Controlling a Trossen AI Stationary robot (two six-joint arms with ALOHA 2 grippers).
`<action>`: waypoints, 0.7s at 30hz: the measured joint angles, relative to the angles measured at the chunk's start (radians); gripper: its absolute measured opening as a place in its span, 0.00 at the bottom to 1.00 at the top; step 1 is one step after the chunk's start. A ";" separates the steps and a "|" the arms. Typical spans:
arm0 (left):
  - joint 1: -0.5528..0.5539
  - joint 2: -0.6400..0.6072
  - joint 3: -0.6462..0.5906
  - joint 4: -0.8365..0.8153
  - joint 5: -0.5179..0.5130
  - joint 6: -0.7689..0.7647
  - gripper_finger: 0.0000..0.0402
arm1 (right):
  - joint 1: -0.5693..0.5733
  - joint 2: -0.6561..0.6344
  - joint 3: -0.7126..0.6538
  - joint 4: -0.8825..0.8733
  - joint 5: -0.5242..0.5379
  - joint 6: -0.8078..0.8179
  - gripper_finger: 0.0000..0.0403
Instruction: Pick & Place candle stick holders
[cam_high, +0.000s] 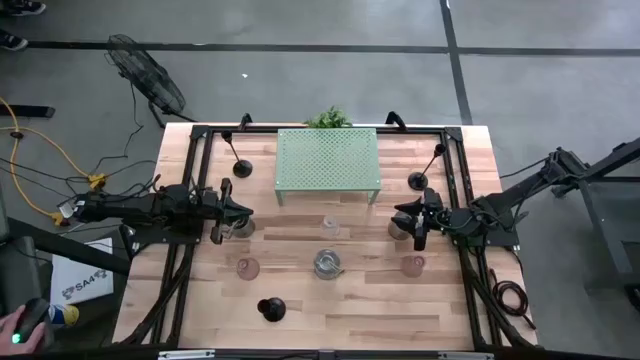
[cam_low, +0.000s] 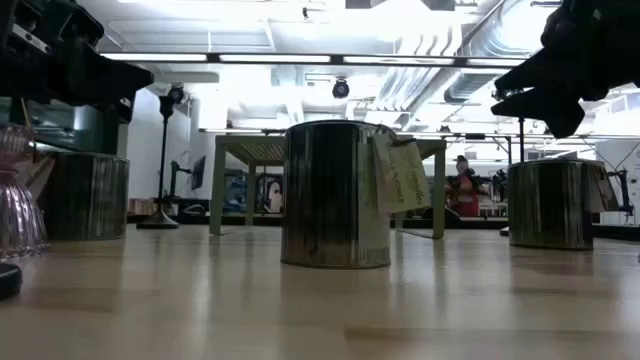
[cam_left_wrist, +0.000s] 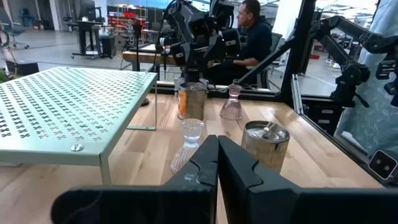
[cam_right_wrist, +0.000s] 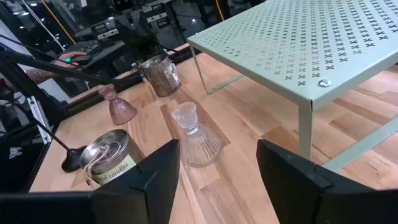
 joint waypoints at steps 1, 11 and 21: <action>0.000 0.000 0.000 0.000 0.000 0.000 0.00 | 0.000 0.000 0.000 0.000 0.000 0.000 0.51; 0.000 0.000 0.000 0.008 -0.046 0.000 0.00 | 0.000 0.000 0.000 0.000 0.000 0.000 0.51; 0.000 0.000 0.000 0.012 -0.064 0.000 0.00 | 0.000 0.000 0.000 0.000 0.000 0.000 0.51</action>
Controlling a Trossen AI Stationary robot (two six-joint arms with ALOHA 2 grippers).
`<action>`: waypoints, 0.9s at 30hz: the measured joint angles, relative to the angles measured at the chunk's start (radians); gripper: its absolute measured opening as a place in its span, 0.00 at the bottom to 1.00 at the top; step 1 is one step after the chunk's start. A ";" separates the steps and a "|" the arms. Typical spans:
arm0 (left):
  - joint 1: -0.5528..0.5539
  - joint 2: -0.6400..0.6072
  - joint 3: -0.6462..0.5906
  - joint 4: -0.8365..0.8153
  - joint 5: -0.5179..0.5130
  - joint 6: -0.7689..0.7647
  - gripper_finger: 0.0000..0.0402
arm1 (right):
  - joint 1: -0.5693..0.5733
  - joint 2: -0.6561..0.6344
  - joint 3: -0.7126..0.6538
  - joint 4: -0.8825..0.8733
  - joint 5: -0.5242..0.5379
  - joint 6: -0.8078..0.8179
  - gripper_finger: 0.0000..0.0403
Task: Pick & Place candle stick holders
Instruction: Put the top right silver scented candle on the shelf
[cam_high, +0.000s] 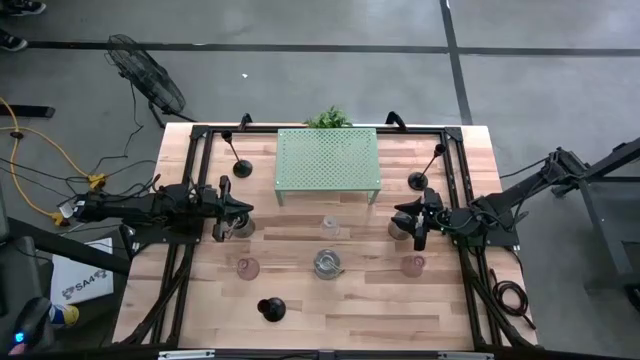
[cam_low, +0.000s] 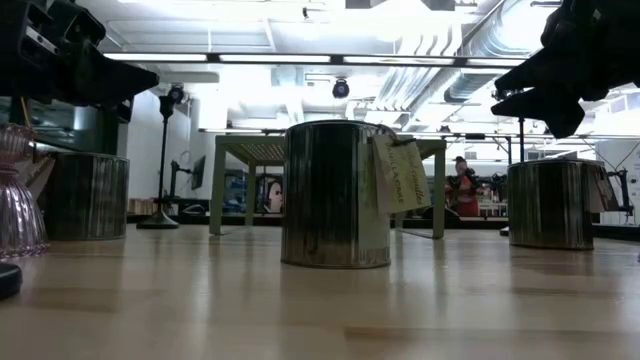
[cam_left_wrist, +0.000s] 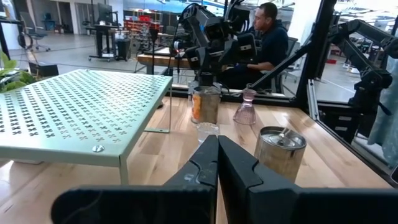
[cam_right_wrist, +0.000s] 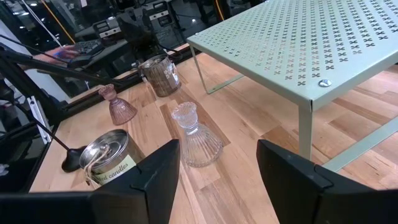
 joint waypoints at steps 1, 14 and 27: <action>0.000 0.000 0.000 0.000 0.000 0.000 0.00 | 0.000 0.000 0.000 0.000 0.000 0.000 0.51; 0.000 0.000 0.000 0.000 -0.001 0.000 0.00 | 0.000 0.000 0.000 0.000 0.000 0.000 0.51; 0.000 0.000 0.000 0.000 -0.001 0.000 0.00 | -0.005 0.002 0.000 0.000 0.021 -0.120 0.51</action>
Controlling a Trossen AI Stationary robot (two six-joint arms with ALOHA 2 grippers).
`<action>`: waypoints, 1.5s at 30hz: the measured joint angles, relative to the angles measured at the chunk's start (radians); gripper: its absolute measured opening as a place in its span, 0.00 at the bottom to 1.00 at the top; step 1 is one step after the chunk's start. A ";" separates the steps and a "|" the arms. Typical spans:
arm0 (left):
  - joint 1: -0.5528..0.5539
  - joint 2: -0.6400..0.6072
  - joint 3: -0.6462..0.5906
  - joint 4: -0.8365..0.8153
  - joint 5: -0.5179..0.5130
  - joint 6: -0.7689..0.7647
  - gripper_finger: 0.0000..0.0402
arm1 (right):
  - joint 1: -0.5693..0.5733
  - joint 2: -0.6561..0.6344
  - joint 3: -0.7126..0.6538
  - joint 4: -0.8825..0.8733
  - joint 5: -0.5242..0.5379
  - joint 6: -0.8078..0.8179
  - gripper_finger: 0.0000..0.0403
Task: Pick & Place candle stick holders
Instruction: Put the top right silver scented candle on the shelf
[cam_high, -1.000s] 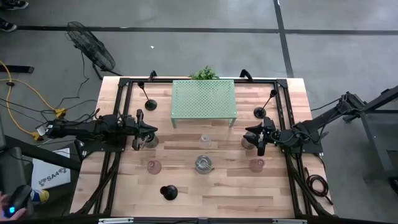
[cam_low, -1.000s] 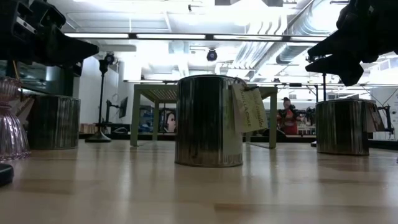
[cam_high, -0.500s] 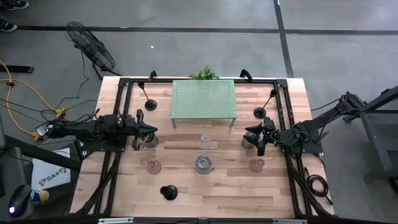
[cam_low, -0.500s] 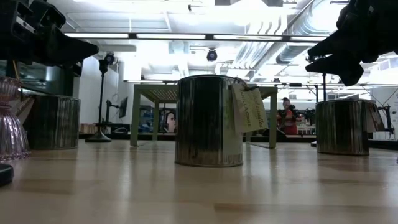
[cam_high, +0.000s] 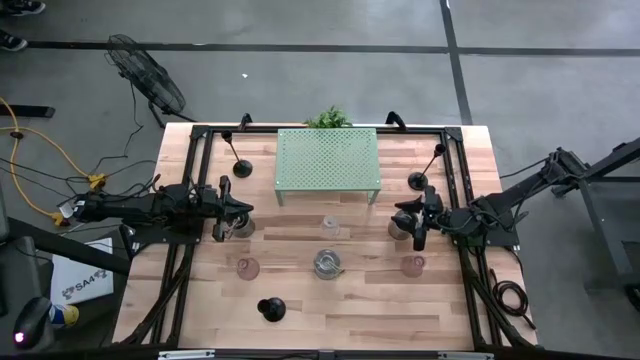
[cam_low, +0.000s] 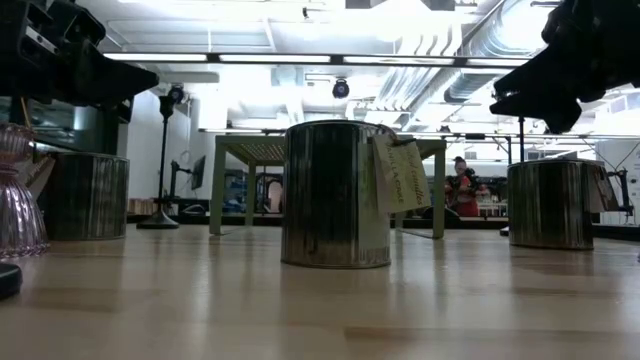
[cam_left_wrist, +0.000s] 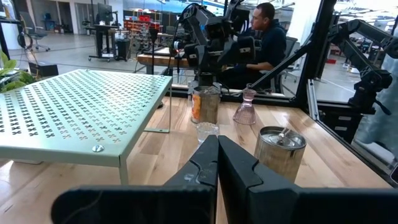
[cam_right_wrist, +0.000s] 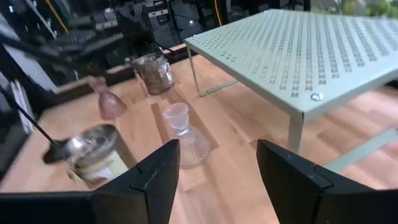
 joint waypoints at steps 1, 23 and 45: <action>0.000 0.000 0.000 0.000 0.000 0.000 0.00 | 0.000 0.000 0.000 -0.001 -0.001 -0.007 0.51; 0.000 0.000 0.000 0.000 0.000 0.000 0.00 | 0.000 -0.006 0.043 -0.131 0.298 0.330 0.51; 0.000 0.000 0.000 0.000 0.001 0.000 0.00 | 0.000 -0.005 0.077 -0.126 0.188 0.206 0.51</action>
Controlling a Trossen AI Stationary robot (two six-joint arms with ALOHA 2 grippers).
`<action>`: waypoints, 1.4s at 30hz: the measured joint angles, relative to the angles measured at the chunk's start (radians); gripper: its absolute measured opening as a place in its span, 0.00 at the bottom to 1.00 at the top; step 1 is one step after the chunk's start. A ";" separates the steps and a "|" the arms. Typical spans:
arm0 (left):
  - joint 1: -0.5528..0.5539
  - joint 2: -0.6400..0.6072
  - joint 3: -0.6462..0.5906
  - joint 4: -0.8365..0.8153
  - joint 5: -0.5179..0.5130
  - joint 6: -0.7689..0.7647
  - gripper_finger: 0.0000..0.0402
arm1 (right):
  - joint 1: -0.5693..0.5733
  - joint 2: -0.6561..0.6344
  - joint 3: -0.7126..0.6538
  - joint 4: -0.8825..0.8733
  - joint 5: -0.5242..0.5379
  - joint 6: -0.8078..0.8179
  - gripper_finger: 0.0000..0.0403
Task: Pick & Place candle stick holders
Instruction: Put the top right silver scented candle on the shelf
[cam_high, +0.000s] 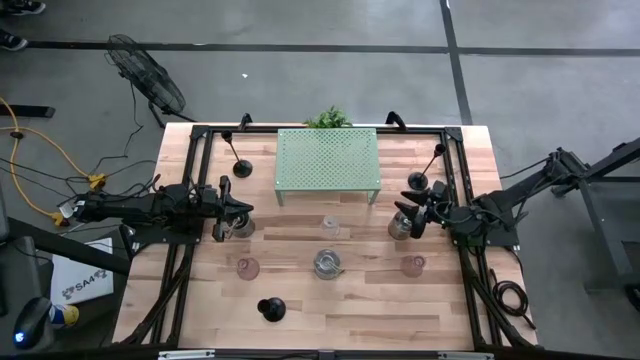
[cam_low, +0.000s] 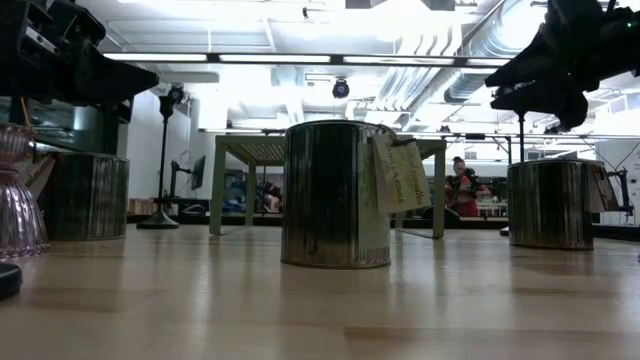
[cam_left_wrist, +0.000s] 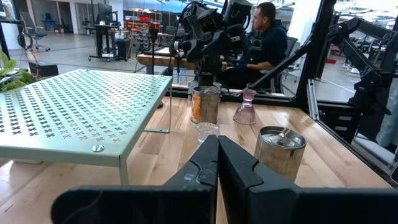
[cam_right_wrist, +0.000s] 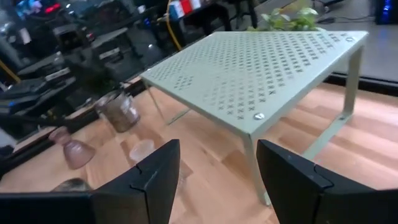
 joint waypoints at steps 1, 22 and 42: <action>0.000 0.000 0.000 0.000 0.000 0.000 0.00 | 0.000 0.000 0.011 -0.001 -0.010 -0.020 0.51; 0.000 0.000 0.000 0.000 0.001 0.000 0.00 | -0.268 0.110 0.421 -0.965 -0.662 0.759 0.51; 0.000 0.000 0.000 0.000 0.001 0.000 0.00 | -0.513 0.415 0.421 -0.999 -0.938 0.649 0.51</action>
